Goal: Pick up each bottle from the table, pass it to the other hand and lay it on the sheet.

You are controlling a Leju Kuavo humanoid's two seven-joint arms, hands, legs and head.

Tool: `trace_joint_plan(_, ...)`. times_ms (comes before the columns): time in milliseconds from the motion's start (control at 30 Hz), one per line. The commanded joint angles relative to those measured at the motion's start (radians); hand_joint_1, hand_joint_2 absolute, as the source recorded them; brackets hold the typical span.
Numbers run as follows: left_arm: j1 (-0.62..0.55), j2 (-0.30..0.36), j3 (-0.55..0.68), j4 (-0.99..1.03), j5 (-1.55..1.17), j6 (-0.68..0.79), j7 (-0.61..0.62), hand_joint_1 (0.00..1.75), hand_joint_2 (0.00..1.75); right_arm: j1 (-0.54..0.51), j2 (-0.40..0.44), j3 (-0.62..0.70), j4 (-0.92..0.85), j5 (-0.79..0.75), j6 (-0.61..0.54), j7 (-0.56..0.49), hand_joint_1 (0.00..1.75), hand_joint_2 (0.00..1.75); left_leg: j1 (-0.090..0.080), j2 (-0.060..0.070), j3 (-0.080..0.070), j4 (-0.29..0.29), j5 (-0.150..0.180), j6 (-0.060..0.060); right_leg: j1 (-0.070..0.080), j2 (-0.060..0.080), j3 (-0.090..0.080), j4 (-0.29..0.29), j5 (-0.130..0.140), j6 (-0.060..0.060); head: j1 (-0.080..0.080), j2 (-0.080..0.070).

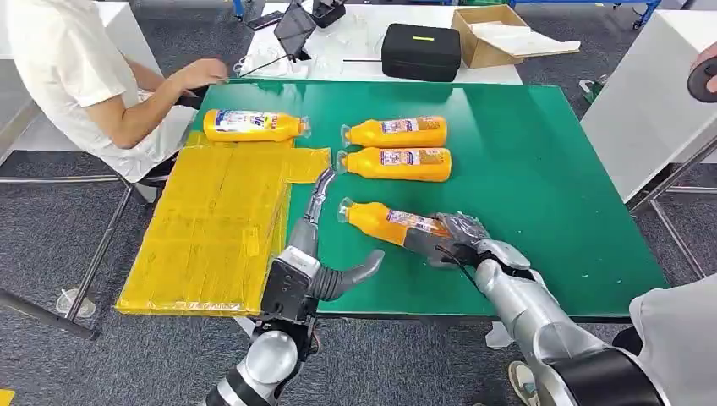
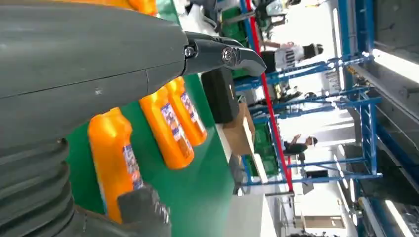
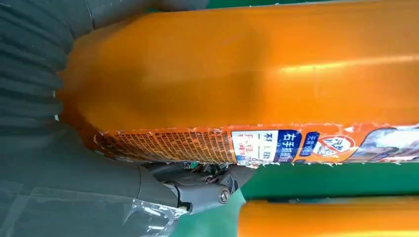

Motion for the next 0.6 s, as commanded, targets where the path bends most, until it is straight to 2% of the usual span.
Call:
trace_joint_plan(33,-0.028,0.019,-0.002,0.023,0.031,-0.006,-0.005,0.0,1.75,0.089,-0.001,-0.05,0.047,-0.075,0.051,-0.036,1.75,1.75,0.002,-0.006,0.003,-0.001,-0.001,0.0,0.002,-0.005,0.003,-0.002,-0.002,-0.001,0.0,0.0)
trace_joint_plan(67,-0.021,0.019,0.012,0.01,0.042,0.001,-0.01,0.0,1.75,0.094,-0.003,-0.06,0.026,-0.097,0.048,-0.082,1.75,1.75,0.002,-0.008,0.003,-0.001,-0.001,0.001,0.002,-0.007,0.002,-0.002,-0.003,-0.002,0.001,0.0)
trace_joint_plan(100,-0.02,0.021,0.013,0.008,0.042,0.001,-0.01,0.0,1.75,0.093,-0.004,-0.059,0.024,-0.097,0.048,-0.082,1.75,1.75,0.001,-0.004,0.007,-0.001,-0.006,0.001,0.001,-0.003,0.005,-0.002,-0.006,-0.002,0.0,0.0)
trace_joint_plan(167,0.006,0.017,0.047,-0.024,0.121,-0.024,-0.026,0.0,1.75,0.124,0.003,-0.117,-0.035,-0.197,0.052,-0.205,1.75,1.75,0.002,-0.004,0.006,-0.003,-0.005,0.0,0.002,-0.003,0.006,-0.004,-0.004,-0.003,0.0,0.0)
trace_joint_plan(200,0.011,0.021,0.049,-0.031,0.142,-0.033,-0.028,0.0,1.75,0.137,0.002,-0.123,-0.056,-0.217,0.052,-0.219,1.75,1.75,0.002,-0.002,0.008,-0.002,-0.005,0.001,0.002,-0.001,0.014,-0.003,-0.004,-0.001,0.0,0.0)
trace_joint_plan(233,0.021,0.019,0.059,-0.041,0.182,-0.046,-0.025,0.0,1.75,0.154,0.005,-0.14,-0.085,-0.253,0.051,-0.241,1.75,1.75,0.002,-0.002,0.008,-0.002,-0.004,0.0,0.002,-0.001,0.014,-0.003,-0.003,-0.002,0.0,0.0)
trace_joint_plan(467,0.073,0.025,0.095,-0.124,0.477,-0.122,0.038,0.0,1.75,0.249,0.043,-0.202,-0.299,-0.43,-0.058,-0.302,1.75,1.75,0.002,-0.002,0.004,-0.001,-0.006,0.0,0.002,-0.001,0.011,-0.001,-0.004,-0.002,0.0,0.0)
trace_joint_plan(600,0.096,0.044,0.1,-0.16,0.532,-0.138,0.036,0.0,1.75,0.278,0.055,-0.218,-0.375,-0.493,-0.067,-0.316,1.75,1.75,0.001,0.0,0.0,0.0,-0.006,0.0,0.001,0.001,0.007,0.0,-0.005,-0.001,0.0,0.0)
